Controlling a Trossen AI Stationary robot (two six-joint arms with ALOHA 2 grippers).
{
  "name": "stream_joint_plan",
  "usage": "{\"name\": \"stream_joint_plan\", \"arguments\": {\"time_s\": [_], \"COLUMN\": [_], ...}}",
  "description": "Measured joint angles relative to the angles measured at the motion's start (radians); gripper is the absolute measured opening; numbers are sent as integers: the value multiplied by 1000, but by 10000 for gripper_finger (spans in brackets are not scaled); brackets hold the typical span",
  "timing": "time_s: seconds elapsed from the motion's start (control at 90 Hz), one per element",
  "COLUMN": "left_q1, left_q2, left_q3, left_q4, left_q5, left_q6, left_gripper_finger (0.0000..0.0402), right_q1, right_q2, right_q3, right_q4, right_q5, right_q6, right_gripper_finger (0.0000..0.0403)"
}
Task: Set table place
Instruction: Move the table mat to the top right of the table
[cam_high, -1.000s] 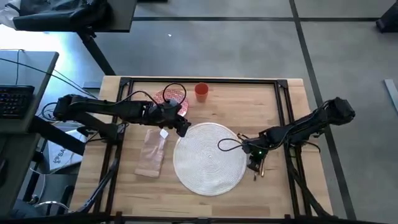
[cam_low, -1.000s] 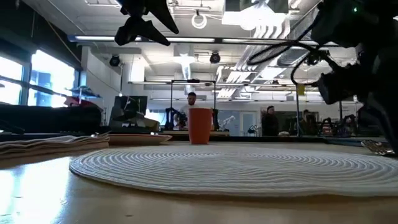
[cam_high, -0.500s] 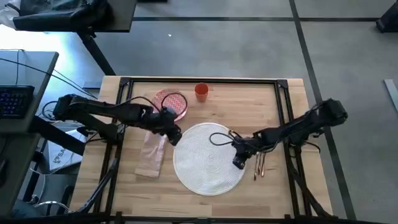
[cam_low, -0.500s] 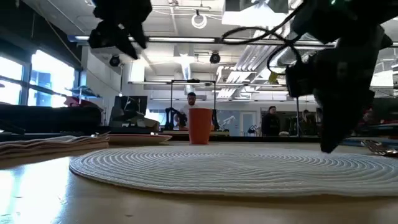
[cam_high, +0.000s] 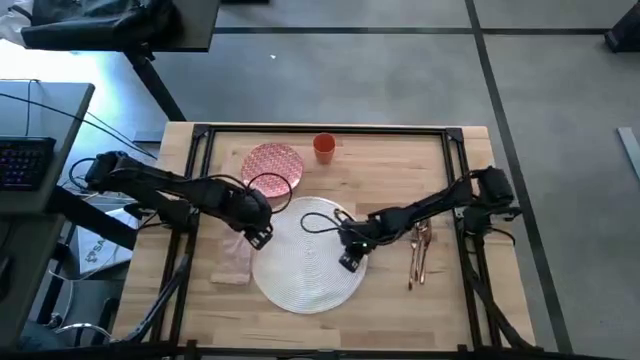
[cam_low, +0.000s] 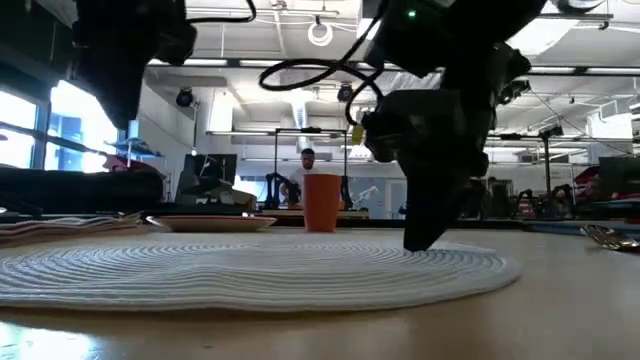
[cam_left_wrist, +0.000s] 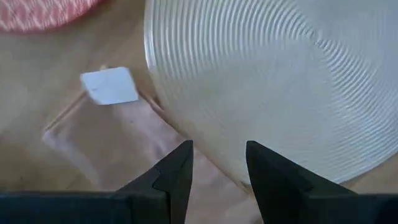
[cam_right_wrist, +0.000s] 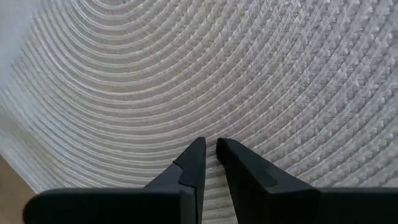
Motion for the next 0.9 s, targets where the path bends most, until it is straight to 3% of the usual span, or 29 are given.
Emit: {"name": "stream_joint_plan", "arguments": {"time_s": [0.156, 0.589, 0.9], "left_q1": [-14, -19, -16], "left_q2": [0, 0, 0], "left_q3": [-51, -111, -111], "left_q4": [0, 39, 37], "left_q5": [2, 2, -18], "left_q6": [-11, -43, -215], "left_gripper_finger": [131, 131, 131], "right_q1": [-2, 14, -2], "right_q2": [3, -12, -240], "right_q3": [45, 48, 46], "right_q4": [-132, -254, -395], "right_q5": [18, -18, 65], "right_q6": [-28, 56, 33], "right_gripper_finger": [41, 41, 41]}}
